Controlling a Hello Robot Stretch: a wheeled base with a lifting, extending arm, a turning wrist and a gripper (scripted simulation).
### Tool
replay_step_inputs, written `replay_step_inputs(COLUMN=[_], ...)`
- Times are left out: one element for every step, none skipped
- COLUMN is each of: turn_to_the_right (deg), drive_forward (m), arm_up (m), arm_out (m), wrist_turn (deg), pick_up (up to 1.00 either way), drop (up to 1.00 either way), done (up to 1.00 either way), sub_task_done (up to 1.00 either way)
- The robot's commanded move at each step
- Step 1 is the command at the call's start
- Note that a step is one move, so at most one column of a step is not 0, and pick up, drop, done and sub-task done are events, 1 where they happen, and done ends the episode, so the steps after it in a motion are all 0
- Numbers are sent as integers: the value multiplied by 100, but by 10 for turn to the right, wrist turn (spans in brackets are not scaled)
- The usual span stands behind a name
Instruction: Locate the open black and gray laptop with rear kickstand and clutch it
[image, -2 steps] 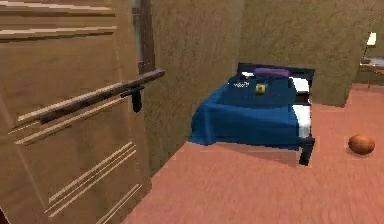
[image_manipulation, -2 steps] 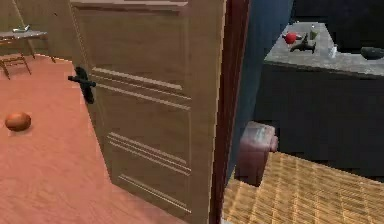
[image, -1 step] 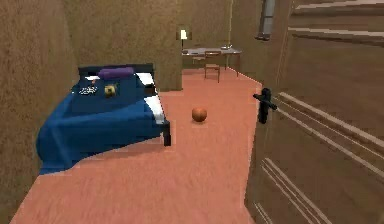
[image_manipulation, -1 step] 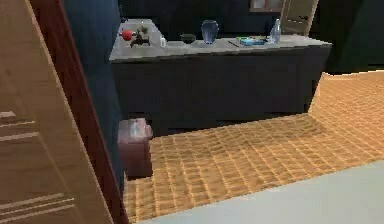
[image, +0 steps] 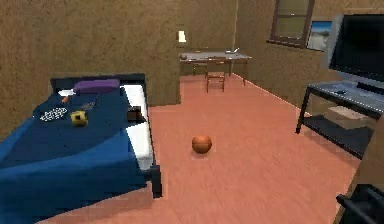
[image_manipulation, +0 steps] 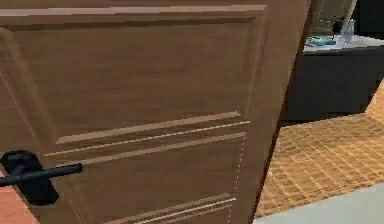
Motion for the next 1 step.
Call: replay_step_inputs(turn_to_the_right=[0], drive_forward=[50], arm_up=[0], arm_out=[0], wrist_turn=[0], pick_up=[0], drop=[0], done=[0], sub_task_done=[0])
